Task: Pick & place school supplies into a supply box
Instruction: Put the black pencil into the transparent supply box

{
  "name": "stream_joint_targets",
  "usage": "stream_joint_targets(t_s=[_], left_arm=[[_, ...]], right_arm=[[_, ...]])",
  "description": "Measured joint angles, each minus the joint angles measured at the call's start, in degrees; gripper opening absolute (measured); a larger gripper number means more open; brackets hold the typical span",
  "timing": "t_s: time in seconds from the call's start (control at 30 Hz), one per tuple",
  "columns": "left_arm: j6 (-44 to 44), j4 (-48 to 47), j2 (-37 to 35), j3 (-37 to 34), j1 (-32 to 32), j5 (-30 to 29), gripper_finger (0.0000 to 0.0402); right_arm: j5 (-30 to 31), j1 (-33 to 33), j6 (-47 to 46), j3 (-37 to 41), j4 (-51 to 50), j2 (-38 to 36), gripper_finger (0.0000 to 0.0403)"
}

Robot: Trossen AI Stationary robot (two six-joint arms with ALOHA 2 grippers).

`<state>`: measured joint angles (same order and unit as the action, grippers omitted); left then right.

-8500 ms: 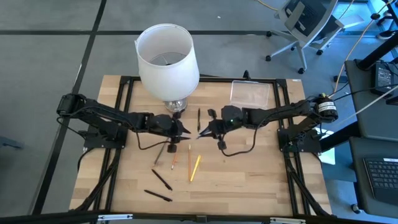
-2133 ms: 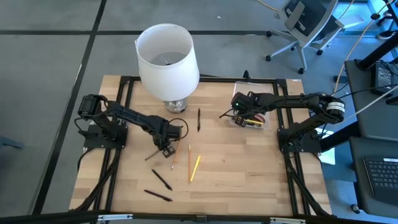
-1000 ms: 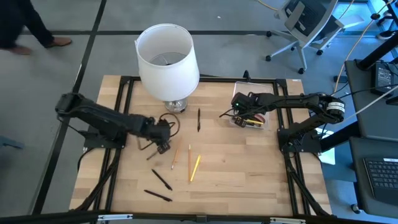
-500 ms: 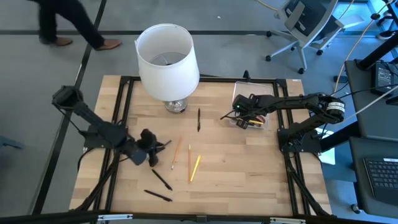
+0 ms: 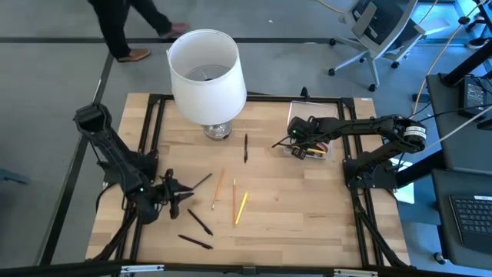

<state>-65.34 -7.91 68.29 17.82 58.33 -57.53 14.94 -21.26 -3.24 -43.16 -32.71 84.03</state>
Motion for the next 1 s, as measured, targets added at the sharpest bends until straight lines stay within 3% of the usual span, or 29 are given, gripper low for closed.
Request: stream_joint_targets(t_s=[0.33,0.53,0.8,1.0], left_arm=[[-14.4,0.4,10.9,0.0,5.6,-1.5,0.0043],[-14.9,-1.7,11.7,0.0,6.2,-0.5,0.0034],[-17.2,-2.2,10.9,0.0,6.0,-3.5,0.0027],[-10.2,-2.2,10.9,0.0,5.9,-3.4,0.0026]], right_arm=[[0.0,0.0,-2.7,0.0,0.4,0.0,0.0129],[0.0,0.0,-2.6,0.0,0.9,0.0,0.0129],[0.0,0.0,-2.5,0.0,1.1,0.0,0.0129],[0.0,0.0,-2.4,0.0,1.9,0.0,0.0129]])
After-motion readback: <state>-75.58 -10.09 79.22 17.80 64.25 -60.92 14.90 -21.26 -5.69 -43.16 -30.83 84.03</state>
